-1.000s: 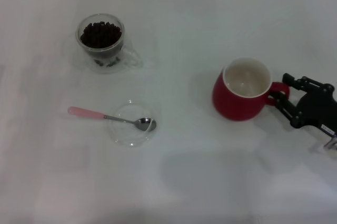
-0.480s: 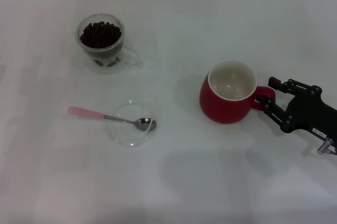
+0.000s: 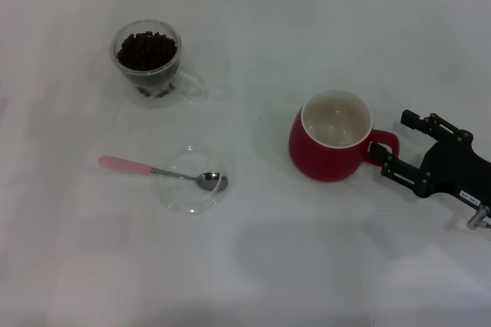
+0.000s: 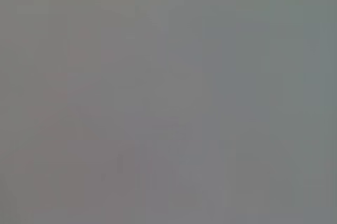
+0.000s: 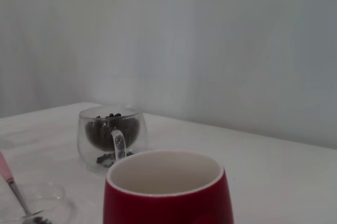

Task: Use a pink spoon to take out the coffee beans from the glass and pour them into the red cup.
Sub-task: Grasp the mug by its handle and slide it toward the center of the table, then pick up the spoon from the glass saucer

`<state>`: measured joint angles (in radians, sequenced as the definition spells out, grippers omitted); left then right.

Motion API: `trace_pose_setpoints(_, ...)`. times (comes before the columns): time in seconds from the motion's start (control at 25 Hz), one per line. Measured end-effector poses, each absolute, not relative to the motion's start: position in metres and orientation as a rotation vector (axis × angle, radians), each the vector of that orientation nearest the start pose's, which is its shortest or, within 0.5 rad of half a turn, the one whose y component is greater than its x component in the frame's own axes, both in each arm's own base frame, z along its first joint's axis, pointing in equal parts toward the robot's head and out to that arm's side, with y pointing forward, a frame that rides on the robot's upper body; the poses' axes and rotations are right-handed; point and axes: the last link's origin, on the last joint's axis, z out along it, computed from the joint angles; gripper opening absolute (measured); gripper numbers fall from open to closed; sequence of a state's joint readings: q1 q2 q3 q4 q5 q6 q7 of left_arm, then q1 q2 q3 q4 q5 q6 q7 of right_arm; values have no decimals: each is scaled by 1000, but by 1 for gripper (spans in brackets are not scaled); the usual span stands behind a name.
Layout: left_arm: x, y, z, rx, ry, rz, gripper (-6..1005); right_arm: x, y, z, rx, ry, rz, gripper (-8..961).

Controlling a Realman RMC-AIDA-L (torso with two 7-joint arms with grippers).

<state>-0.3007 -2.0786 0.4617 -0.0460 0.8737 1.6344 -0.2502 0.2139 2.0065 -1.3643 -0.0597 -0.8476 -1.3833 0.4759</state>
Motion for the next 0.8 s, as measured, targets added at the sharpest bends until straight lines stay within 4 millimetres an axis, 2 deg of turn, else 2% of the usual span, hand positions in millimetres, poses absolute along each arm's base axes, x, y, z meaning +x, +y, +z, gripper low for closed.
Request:
trace_pose_setpoints(0.12, -356, 252, 38, -1340, -404, -849, 890, 371, 208, -40, -2225, 580, 660, 650)
trace_pose_setpoints(0.32, -356, 253, 38, -1344, -404, -849, 890, 367, 203, -43, -2274, 565, 685, 848)
trace_pose_setpoints(0.56, -356, 252, 38, -1345, -402, -848, 889, 358, 190, -30, -2283, 525, 823, 850)
trace_pose_setpoints(0.8, -355, 252, 37, -1348, -400, -851, 889, 351, 183, -9, -2218, 466, 954, 846)
